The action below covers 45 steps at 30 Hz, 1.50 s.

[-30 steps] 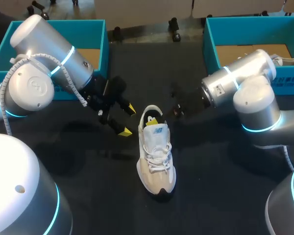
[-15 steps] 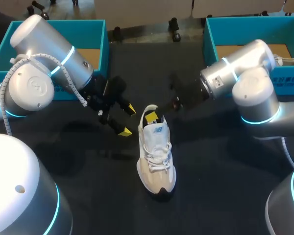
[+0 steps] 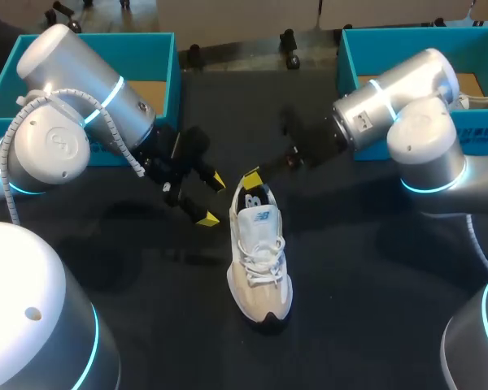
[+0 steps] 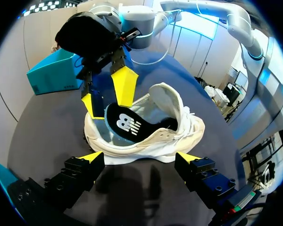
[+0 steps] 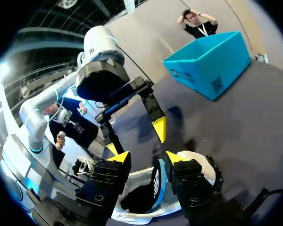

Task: Take the shoe out of the shoebox, open the shoe tongue, remove and reinsert the insole, then place the shoe into the shoebox

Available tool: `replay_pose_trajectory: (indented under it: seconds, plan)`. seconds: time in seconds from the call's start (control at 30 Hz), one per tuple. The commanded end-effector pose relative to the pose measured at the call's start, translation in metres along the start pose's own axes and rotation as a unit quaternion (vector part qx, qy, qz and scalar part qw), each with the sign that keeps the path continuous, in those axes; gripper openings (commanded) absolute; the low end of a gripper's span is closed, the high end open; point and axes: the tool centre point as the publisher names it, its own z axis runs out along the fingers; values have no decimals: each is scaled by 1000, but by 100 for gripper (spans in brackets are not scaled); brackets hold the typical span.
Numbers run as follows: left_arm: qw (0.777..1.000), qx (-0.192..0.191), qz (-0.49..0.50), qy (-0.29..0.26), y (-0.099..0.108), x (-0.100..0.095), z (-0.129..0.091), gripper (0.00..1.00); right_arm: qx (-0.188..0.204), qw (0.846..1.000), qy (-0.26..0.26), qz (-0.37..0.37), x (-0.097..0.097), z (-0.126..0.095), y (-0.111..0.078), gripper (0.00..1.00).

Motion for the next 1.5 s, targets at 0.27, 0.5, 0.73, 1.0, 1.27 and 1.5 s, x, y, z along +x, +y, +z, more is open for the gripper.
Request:
replay_pose_trajectory:
  seconds: [0.27,0.5,0.73,1.0,1.27,1.5]
  plan:
    - [1000,-1,1,0,0,0,-2,100,-27,999,-31,1,6,-11,10,33]
    - [1000,0,4,1,-4,0,-13,100,-65,995,-64,32,14,-17,0,0]
    - [1000,-14,12,12,-3,4,-22,100,-97,984,-121,93,20,-23,-12,0]
    - [999,-33,33,28,-5,7,-37,100,-115,975,-149,120,25,-28,-15,0]
    - [998,-37,41,40,-14,5,-68,100,-115,975,-149,120,25,-28,-15,0]
    - [998,-42,46,33,-16,2,-93,100,-115,975,-149,120,25,-28,-15,0]
